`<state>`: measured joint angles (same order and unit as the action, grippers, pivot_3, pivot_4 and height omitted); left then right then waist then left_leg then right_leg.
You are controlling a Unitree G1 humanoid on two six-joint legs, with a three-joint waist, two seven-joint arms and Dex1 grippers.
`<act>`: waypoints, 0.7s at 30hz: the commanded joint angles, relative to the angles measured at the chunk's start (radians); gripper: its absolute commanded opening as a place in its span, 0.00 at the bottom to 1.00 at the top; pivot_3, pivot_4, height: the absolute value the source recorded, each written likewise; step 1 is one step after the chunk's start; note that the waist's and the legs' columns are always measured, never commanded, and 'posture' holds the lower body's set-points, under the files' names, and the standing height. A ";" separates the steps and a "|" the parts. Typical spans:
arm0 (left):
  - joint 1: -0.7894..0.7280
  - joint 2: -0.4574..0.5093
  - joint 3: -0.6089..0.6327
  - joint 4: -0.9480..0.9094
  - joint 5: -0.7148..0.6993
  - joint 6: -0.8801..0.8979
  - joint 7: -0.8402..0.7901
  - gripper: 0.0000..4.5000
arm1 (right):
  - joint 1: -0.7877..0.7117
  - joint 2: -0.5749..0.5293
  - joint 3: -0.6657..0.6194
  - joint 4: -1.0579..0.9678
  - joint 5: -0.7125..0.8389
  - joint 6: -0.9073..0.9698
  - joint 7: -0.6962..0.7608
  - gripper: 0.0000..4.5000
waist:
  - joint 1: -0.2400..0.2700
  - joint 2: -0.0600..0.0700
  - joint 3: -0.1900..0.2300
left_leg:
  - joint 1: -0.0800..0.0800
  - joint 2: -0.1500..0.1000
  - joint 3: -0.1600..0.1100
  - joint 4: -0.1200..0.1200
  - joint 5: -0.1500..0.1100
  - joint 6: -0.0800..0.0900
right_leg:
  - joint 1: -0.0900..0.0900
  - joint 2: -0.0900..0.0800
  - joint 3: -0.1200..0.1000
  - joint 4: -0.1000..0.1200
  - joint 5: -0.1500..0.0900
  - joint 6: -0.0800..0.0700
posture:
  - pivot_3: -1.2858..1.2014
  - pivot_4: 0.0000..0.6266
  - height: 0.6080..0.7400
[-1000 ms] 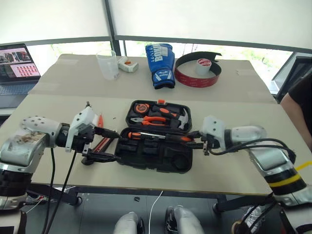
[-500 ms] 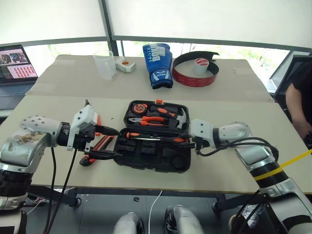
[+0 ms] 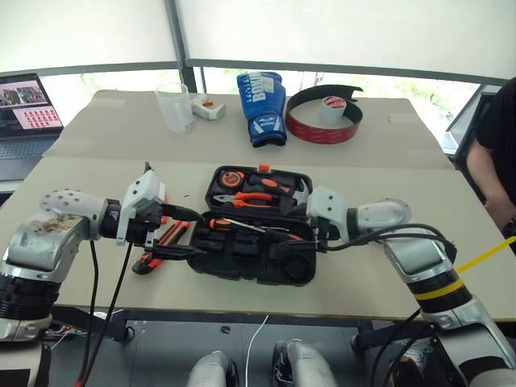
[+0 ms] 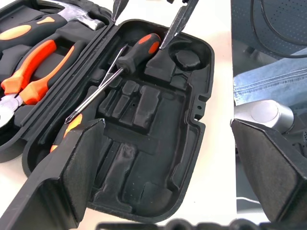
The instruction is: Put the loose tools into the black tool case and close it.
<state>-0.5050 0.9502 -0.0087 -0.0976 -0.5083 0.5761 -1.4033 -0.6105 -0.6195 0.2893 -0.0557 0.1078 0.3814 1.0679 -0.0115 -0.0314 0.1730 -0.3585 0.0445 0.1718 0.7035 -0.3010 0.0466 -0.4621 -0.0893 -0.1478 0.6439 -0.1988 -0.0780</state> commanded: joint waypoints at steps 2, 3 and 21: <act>-0.026 0.000 0.001 0.002 0.006 -0.018 0.001 1.00 | 0.010 -0.012 -0.001 -0.016 -0.003 0.033 0.006 0.84 | 0.000 0.000 0.000 | 0.000 0.000 0.000 0.000 0.000 0.000 | 0.000 0.000 0.000 0.000 0.000 0.000 | 0.52 0.24 0.90; -0.027 0.001 0.001 0.002 0.006 -0.019 0.001 1.00 | 0.009 -0.006 0.000 -0.007 -0.002 0.040 0.003 0.78 | 0.000 0.000 0.000 | 0.000 0.000 0.000 0.000 0.000 0.000 | 0.000 0.000 0.000 0.000 0.000 0.000 | 0.52 0.24 0.90; -0.016 0.006 0.010 0.015 0.009 -0.035 0.012 1.00 | -0.034 -0.008 0.024 0.012 0.004 0.098 0.063 0.15 | -0.001 0.000 0.000 | 0.000 0.000 0.000 0.000 0.000 0.000 | 0.000 0.000 0.000 0.001 0.000 0.000 | 0.52 0.24 0.90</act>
<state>-0.5098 0.9484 -0.0191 -0.0724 -0.5051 0.5656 -1.3919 -0.6354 -0.6184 0.3218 -0.0147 0.1017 0.4739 1.1174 -0.0130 -0.0314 0.1729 -0.3579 0.0446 0.1718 0.7034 -0.3009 0.0464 -0.4621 -0.0891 -0.1476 0.6444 -0.1989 -0.0781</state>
